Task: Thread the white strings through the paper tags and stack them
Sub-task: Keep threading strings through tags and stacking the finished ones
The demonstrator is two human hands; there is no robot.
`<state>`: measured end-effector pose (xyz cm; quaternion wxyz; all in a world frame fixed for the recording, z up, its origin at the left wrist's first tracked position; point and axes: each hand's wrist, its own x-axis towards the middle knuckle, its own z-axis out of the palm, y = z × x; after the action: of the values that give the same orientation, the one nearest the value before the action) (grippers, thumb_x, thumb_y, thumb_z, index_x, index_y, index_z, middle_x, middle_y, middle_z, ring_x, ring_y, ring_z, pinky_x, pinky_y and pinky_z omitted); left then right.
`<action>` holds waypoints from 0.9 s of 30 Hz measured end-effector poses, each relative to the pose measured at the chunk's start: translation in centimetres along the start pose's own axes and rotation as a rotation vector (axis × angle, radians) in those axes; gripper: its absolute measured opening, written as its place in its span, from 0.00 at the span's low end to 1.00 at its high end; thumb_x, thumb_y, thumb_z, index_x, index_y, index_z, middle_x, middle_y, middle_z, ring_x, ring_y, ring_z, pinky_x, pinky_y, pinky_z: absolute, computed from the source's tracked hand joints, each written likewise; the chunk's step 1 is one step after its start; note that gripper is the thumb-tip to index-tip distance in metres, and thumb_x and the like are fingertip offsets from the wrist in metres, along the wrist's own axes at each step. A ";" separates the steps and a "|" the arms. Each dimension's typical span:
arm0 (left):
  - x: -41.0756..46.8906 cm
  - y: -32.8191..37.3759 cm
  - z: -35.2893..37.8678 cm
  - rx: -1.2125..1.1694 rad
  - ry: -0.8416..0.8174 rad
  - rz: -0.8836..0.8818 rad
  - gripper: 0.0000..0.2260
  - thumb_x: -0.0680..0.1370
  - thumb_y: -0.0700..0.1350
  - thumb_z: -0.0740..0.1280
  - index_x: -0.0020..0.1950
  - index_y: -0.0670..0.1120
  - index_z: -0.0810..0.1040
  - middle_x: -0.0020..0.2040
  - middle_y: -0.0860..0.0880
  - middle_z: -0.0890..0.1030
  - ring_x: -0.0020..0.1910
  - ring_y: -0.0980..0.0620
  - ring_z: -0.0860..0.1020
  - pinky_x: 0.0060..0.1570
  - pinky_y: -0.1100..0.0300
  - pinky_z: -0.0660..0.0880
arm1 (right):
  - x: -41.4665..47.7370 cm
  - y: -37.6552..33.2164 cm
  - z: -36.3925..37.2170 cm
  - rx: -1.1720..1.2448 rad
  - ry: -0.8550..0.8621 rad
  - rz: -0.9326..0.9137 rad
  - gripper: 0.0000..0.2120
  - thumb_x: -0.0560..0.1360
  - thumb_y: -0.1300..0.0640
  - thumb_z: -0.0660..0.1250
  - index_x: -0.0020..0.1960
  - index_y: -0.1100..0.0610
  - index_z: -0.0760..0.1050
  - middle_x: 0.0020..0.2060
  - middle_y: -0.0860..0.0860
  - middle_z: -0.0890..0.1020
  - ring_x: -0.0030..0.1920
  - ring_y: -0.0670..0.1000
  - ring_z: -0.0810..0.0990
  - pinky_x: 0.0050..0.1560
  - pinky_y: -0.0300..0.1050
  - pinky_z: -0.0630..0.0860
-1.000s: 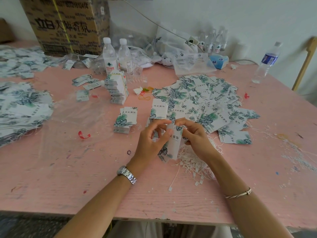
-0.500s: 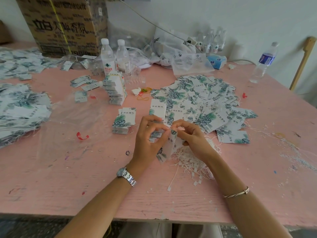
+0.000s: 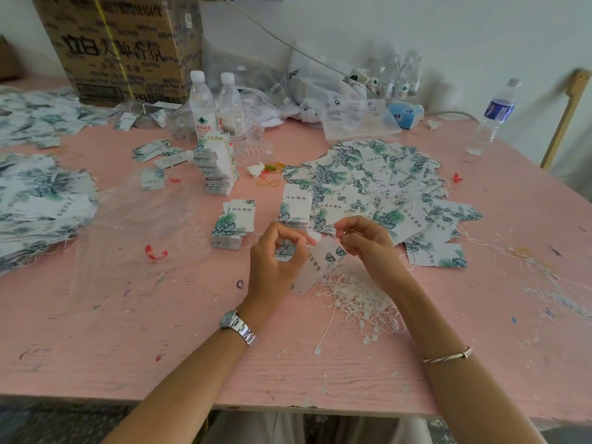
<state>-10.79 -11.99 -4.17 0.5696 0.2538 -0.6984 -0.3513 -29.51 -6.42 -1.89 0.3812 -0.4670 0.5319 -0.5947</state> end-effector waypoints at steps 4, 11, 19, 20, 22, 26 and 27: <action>-0.1 -0.1 -0.1 -0.050 0.017 0.005 0.05 0.78 0.43 0.67 0.45 0.43 0.76 0.43 0.57 0.85 0.45 0.55 0.82 0.45 0.65 0.72 | -0.2 0.2 0.0 -0.227 -0.038 -0.009 0.08 0.77 0.70 0.67 0.52 0.61 0.81 0.45 0.61 0.83 0.44 0.50 0.80 0.48 0.40 0.79; 0.2 0.0 -0.2 -0.096 0.100 -0.051 0.03 0.79 0.46 0.67 0.46 0.50 0.75 0.41 0.58 0.83 0.41 0.53 0.80 0.43 0.62 0.72 | -0.1 1.0 0.3 -0.636 0.008 -0.122 0.02 0.78 0.61 0.70 0.49 0.55 0.81 0.39 0.50 0.81 0.35 0.43 0.75 0.38 0.35 0.72; 0.3 -0.1 -0.2 -0.078 0.104 -0.097 0.07 0.81 0.43 0.68 0.52 0.56 0.77 0.46 0.62 0.81 0.45 0.58 0.79 0.45 0.65 0.74 | -0.2 0.8 0.4 -0.600 0.028 -0.149 0.07 0.80 0.54 0.67 0.46 0.55 0.81 0.27 0.47 0.73 0.25 0.42 0.63 0.29 0.33 0.61; 0.3 -0.1 -0.2 -0.072 0.104 -0.103 0.07 0.81 0.43 0.69 0.52 0.56 0.77 0.46 0.62 0.81 0.45 0.59 0.79 0.45 0.65 0.74 | -0.2 0.6 0.4 -0.546 0.039 -0.140 0.07 0.80 0.54 0.66 0.46 0.53 0.80 0.26 0.46 0.73 0.25 0.42 0.62 0.28 0.32 0.60; 0.4 -0.2 -0.1 -0.074 0.103 -0.120 0.07 0.80 0.42 0.69 0.51 0.56 0.78 0.45 0.61 0.82 0.45 0.59 0.79 0.44 0.65 0.73 | -0.3 0.1 0.5 -0.492 0.057 -0.134 0.07 0.81 0.54 0.66 0.45 0.50 0.79 0.26 0.43 0.71 0.25 0.42 0.61 0.28 0.32 0.59; 0.3 -0.2 -0.1 -0.095 0.075 -0.147 0.07 0.80 0.42 0.69 0.50 0.55 0.79 0.45 0.60 0.82 0.45 0.59 0.79 0.45 0.64 0.74 | -0.1 0.2 0.5 -0.722 0.096 -0.161 0.05 0.80 0.58 0.67 0.49 0.56 0.82 0.39 0.49 0.80 0.37 0.44 0.73 0.39 0.38 0.70; 0.2 -0.2 -0.1 -0.099 0.066 -0.148 0.07 0.81 0.42 0.69 0.50 0.55 0.79 0.45 0.60 0.82 0.45 0.59 0.79 0.45 0.64 0.75 | -0.1 0.4 0.5 -0.863 0.099 -0.177 0.05 0.80 0.59 0.67 0.51 0.57 0.82 0.42 0.50 0.80 0.43 0.47 0.75 0.44 0.41 0.71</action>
<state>-10.76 -12.28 -4.15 0.5766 0.2877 -0.6404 -0.4180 -29.06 -6.47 -2.30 0.0732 -0.5981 0.7071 -0.3700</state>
